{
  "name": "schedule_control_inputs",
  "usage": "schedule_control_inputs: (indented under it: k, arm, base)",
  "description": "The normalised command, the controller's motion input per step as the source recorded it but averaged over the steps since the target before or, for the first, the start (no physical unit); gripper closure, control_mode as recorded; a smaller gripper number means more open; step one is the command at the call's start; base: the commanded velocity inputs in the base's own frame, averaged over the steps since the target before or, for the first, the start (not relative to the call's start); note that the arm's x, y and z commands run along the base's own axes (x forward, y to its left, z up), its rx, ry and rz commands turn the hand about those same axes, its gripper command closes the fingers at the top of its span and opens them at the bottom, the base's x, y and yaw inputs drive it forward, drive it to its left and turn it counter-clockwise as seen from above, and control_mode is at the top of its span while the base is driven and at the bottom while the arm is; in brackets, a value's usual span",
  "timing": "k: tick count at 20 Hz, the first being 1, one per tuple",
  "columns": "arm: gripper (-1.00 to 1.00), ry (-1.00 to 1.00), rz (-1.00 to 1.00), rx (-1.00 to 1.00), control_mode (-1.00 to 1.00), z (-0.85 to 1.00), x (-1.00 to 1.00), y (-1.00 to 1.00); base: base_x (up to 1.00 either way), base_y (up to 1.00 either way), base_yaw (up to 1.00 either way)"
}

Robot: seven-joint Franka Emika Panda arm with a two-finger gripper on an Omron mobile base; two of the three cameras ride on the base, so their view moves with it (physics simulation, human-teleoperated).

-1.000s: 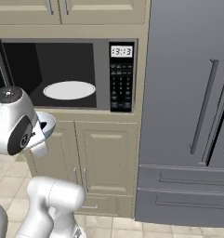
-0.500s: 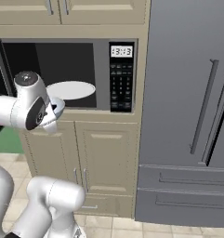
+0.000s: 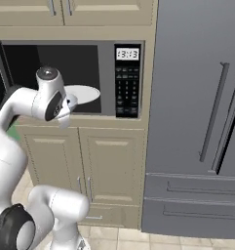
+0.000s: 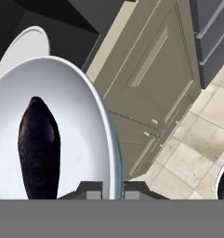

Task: Remove the banana from the bowl and place it on the small plate. Then place the bowl with only the fish in the microwave, close the door, and press the start button to microwave the fish.

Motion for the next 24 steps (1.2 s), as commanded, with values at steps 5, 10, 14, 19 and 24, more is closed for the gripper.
schedule_control_inputs:
  k: [5,10,14,19,24]
  arm:
    - [1.00,-0.02,-0.02,0.02,-1.00,0.00,0.74,0.03]
    - [1.00,-0.02,-0.03,0.00,-1.00,0.00,0.69,0.13]
    - [1.00,0.00,0.00,0.00,-1.00,-0.08,0.72,0.24]
    - [1.00,0.00,0.00,0.00,-1.00,-0.20,0.72,0.27]
    - [1.00,0.00,-0.01,0.00,-1.00,-0.19,0.72,0.17]
  base:
    - [0.00,0.00,0.00]
    - [0.00,0.00,0.00]
    - [0.00,0.00,0.00]
    - [0.00,0.00,0.00]
    - [0.00,0.00,0.00]
